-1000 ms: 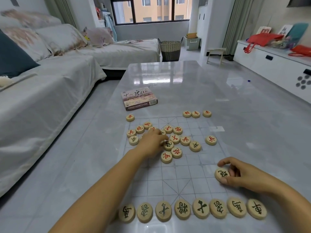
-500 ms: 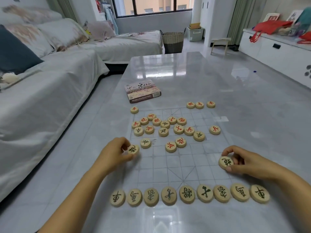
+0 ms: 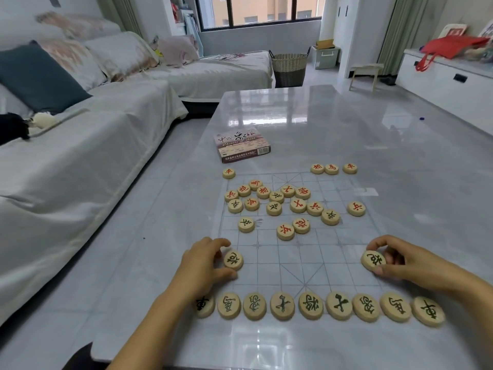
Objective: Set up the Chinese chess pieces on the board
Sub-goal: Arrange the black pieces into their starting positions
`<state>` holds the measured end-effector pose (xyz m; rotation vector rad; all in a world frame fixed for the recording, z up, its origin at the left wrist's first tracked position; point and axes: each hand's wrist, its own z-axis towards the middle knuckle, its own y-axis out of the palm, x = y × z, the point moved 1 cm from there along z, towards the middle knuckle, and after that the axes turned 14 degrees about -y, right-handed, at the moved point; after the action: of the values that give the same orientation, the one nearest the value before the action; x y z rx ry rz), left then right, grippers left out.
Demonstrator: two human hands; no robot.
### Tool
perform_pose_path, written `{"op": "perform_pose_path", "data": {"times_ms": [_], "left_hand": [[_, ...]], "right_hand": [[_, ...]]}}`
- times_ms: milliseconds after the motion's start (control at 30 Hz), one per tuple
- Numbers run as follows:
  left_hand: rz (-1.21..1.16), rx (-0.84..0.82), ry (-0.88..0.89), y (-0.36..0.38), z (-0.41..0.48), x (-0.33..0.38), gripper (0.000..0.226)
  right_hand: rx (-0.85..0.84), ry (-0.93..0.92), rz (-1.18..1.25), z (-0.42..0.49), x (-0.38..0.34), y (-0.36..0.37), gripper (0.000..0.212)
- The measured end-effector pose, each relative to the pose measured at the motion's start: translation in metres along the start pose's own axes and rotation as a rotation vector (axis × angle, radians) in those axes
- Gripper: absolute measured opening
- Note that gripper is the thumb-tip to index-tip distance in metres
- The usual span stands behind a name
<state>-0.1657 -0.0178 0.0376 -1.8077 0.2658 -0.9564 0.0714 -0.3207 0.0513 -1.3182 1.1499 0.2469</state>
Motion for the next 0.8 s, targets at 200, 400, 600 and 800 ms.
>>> {"op": "perform_pose_path", "data": {"times_ms": [200, 400, 600, 800], "left_hand": [[-0.038, 0.002, 0.053, 0.0024, -0.0001, 0.0016, 0.037], [-0.015, 0.027, 0.044, 0.0035, -0.0002, 0.0033, 0.037], [-0.028, -0.035, 0.044, 0.0018, 0.0004, 0.0010, 0.052], [-0.115, -0.060, 0.030, 0.0022, 0.0028, -0.0042, 0.042]], "right_hand": [[0.014, 0.007, 0.012, -0.0008, -0.0028, 0.0014, 0.028], [0.047, 0.002, 0.030, -0.0032, -0.0044, 0.0038, 0.028], [0.056, -0.001, 0.040, -0.0035, -0.0031, 0.0041, 0.028], [0.066, -0.009, 0.040, -0.0033, -0.0007, 0.0045, 0.028]]}}
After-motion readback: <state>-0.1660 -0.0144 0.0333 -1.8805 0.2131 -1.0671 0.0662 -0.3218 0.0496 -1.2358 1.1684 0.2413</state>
